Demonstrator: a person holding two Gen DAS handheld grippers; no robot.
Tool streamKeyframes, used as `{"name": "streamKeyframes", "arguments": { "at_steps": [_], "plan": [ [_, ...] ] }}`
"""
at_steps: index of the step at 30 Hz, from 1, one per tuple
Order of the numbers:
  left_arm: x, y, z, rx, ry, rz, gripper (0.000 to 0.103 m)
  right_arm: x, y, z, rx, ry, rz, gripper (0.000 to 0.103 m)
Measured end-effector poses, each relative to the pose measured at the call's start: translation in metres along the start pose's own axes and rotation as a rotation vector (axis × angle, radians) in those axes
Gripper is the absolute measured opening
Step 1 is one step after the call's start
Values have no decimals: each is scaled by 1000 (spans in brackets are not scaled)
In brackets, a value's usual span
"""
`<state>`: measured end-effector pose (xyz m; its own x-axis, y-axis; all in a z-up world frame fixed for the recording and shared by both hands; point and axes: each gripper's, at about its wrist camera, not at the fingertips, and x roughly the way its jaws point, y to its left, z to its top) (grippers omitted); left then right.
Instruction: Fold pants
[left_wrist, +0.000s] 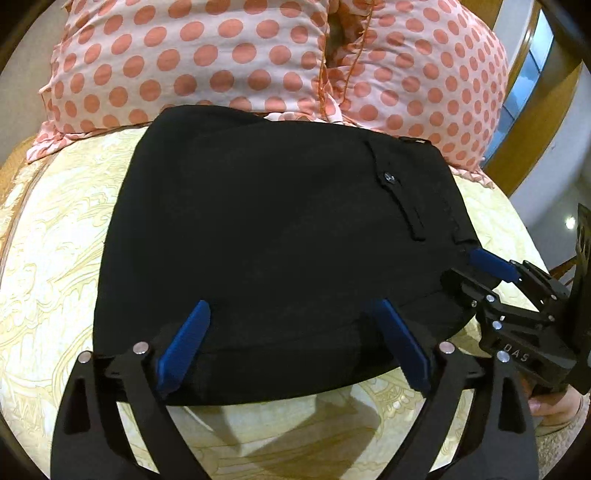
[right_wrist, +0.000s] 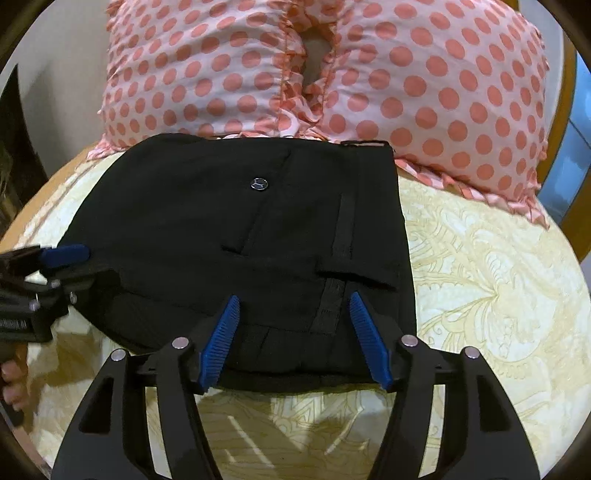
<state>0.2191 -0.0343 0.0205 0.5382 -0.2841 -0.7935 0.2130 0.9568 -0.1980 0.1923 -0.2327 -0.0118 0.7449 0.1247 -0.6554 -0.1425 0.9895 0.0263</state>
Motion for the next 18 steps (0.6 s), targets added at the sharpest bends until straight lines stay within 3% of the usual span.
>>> {"name": "streamKeyframes", "arguments": {
  "at_steps": [2, 6, 7, 13, 18],
  "plan": [
    [-11, -1, -6, -20, -12, 14, 92, -15, -5, -5, 71, -35, 25, 67],
    [-52, 0, -31, -12, -96, 72, 99, -51, 0, -30, 119, -114, 40, 88],
    [-60, 1, -39, -15, -105, 87, 100, -59, 3, -39, 115, -123, 37, 90],
    [-82, 13, -92, -71, -107, 153, 100, -75, 27, -84, 83, -127, 31, 90],
    [-84, 13, -116, -56, -110, 206, 100, -77, 50, -103, 18, -131, -4, 90]
  ]
}}
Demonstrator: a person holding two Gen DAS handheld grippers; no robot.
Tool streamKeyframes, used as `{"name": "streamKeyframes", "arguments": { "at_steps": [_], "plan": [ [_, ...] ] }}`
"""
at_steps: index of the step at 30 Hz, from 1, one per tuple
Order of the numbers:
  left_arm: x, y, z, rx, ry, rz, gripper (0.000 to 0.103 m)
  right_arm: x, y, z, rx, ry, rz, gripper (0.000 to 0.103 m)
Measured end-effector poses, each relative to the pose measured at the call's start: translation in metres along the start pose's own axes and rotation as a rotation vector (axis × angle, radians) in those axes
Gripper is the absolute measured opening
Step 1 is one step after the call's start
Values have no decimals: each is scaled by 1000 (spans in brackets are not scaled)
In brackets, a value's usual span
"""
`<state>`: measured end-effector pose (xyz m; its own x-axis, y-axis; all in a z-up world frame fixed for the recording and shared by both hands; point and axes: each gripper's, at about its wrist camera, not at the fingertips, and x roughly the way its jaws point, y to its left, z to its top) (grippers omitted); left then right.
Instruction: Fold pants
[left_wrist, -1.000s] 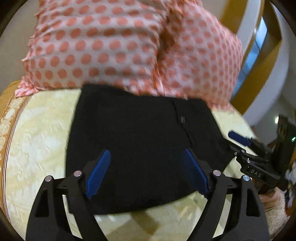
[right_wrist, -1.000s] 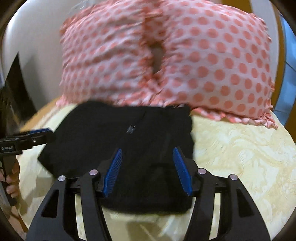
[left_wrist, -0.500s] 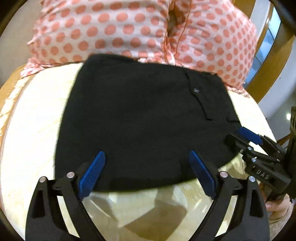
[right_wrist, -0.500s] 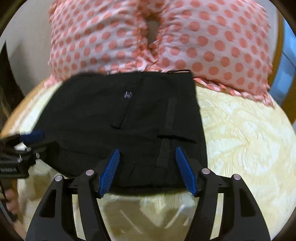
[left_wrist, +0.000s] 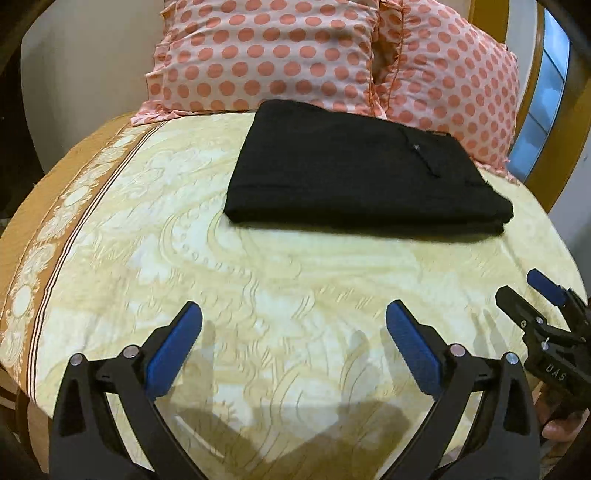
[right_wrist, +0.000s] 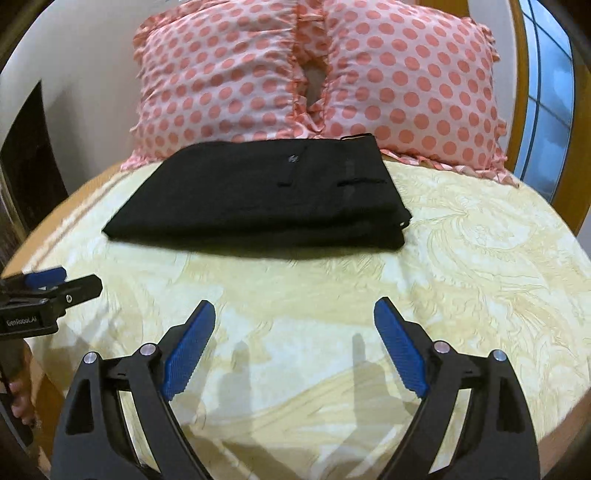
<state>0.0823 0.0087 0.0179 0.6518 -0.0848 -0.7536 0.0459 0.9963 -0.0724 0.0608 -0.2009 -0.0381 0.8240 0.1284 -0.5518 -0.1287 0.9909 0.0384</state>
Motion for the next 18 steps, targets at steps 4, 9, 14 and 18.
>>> {"name": "streamKeyframes", "arguments": {
  "at_steps": [4, 9, 14, 18],
  "plan": [
    [-4, -2, -8, 18, -21, 24, 100, 0, 6, -6, -1, 5, -4, 90],
    [0, -3, -14, 21, -1, 38, 100, 5, 6, -12, 24, 34, -14, 90],
    [1, -11, -24, 67, -29, 97, 101, 8, 8, -19, 23, 48, -46, 101],
    [-1, -10, -28, 47, -50, 105, 101, 9, 7, -21, 43, 42, -59, 102]
  ]
}}
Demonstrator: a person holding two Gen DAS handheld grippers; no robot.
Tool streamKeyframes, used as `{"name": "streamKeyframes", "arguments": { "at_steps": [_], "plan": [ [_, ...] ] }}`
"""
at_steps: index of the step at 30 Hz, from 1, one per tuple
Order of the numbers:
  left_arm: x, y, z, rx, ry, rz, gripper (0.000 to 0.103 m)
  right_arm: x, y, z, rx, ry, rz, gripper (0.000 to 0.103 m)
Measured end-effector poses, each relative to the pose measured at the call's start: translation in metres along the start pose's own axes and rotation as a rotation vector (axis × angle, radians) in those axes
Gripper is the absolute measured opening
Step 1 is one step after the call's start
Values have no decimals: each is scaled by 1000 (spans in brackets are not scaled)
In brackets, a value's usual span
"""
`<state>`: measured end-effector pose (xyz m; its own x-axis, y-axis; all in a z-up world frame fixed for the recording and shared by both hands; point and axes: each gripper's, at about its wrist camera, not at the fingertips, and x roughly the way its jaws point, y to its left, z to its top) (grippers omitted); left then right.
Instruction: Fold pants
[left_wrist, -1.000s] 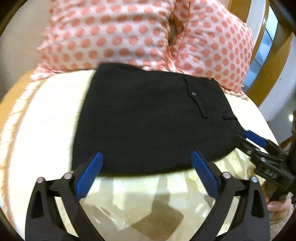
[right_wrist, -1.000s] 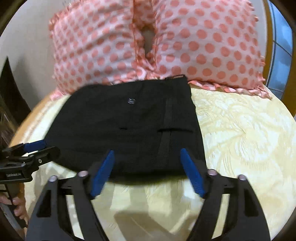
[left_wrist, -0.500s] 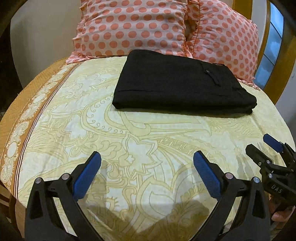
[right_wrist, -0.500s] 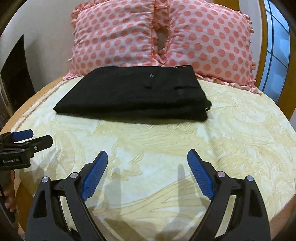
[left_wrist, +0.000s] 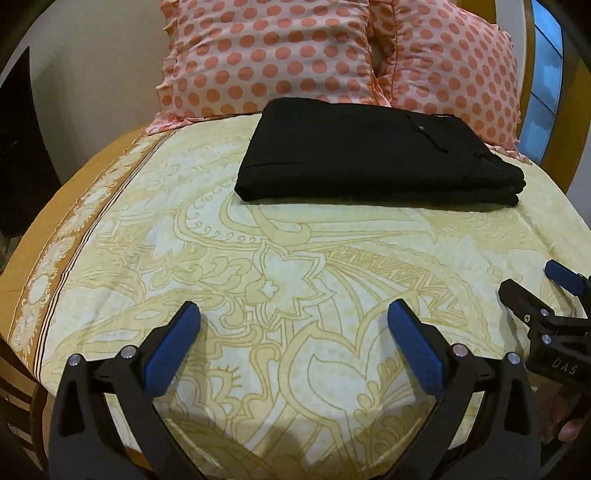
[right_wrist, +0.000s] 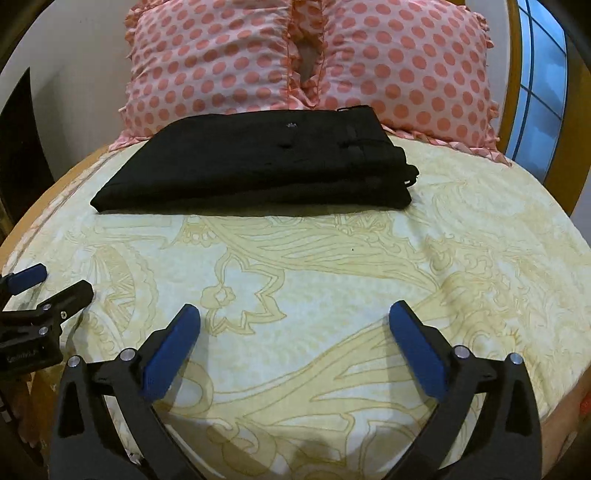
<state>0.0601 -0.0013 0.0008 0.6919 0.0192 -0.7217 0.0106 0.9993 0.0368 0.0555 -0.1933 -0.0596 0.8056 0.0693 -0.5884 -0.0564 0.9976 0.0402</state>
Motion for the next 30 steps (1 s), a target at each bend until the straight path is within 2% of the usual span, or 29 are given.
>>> {"name": "streamKeyframes", "arguments": {
  "at_steps": [9, 30],
  "plan": [
    [-2, -2, -5, -13, -38, 18, 101, -1, -1, -4, 12, -38, -14, 102],
    [-2, 1, -6, 16, -58, -17, 101, -2, -3, -5, 19, -58, -24, 102]
  ]
}}
